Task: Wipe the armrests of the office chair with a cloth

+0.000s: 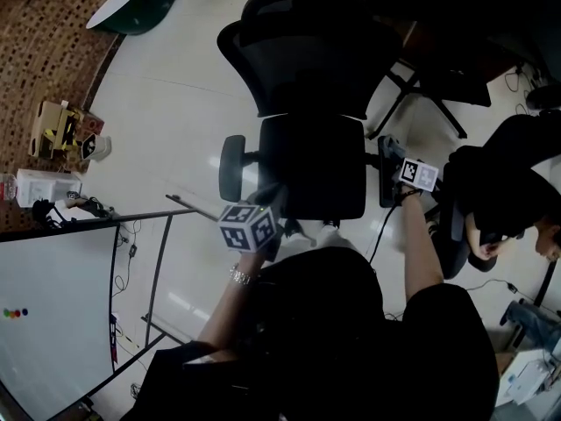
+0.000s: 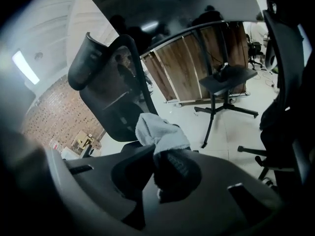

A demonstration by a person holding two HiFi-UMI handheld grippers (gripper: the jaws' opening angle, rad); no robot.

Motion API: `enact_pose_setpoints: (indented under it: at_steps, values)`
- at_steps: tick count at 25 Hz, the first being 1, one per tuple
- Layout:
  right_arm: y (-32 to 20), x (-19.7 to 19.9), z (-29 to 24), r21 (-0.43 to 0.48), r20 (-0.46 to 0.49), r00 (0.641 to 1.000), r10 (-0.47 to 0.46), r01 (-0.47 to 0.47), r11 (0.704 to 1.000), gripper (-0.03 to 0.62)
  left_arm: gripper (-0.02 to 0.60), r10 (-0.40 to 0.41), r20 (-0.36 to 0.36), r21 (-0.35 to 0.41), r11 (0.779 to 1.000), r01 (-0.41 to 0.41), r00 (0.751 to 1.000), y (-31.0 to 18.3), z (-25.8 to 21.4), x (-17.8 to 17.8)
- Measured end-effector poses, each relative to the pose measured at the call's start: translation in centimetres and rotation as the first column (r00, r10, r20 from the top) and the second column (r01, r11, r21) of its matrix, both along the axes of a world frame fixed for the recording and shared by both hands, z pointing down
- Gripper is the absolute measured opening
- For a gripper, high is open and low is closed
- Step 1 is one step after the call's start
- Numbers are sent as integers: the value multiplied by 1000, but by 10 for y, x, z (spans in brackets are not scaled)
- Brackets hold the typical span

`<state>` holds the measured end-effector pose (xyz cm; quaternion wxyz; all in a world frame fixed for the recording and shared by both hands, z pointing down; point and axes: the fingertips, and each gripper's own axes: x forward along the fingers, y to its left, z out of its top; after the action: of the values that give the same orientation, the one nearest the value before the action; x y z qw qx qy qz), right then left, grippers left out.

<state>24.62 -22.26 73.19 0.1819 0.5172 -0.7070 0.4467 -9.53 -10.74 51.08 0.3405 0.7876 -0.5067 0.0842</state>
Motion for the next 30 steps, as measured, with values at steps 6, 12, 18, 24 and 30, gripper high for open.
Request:
enact_pose_setpoints:
  at_steps: [6,12,18,24,30]
  values:
    - [93,-13,5,-43,103,995,-18,22,999,17,-2,58,-17,-1,998,-58,998,-2,3,16]
    - [173,-24,6,-90,158,986,-51,66,994,17,-2,99,-36,15,995,-98,994,-7,1,31]
    - [146,-12,-36,78,167,983,-78,66,995,16,-2,92,-32,27,995,-92,995,-7,-3,30]
    - [16,7,-53,176,15,997,-77,73,982,17,-2,40,-8,10,999,-40,999,2,-2,12]
    - [-46,22,0,-8,-118,986,-120,119,993,17,-2,-5,21,4,1000,5,1000,12,-3,-2]
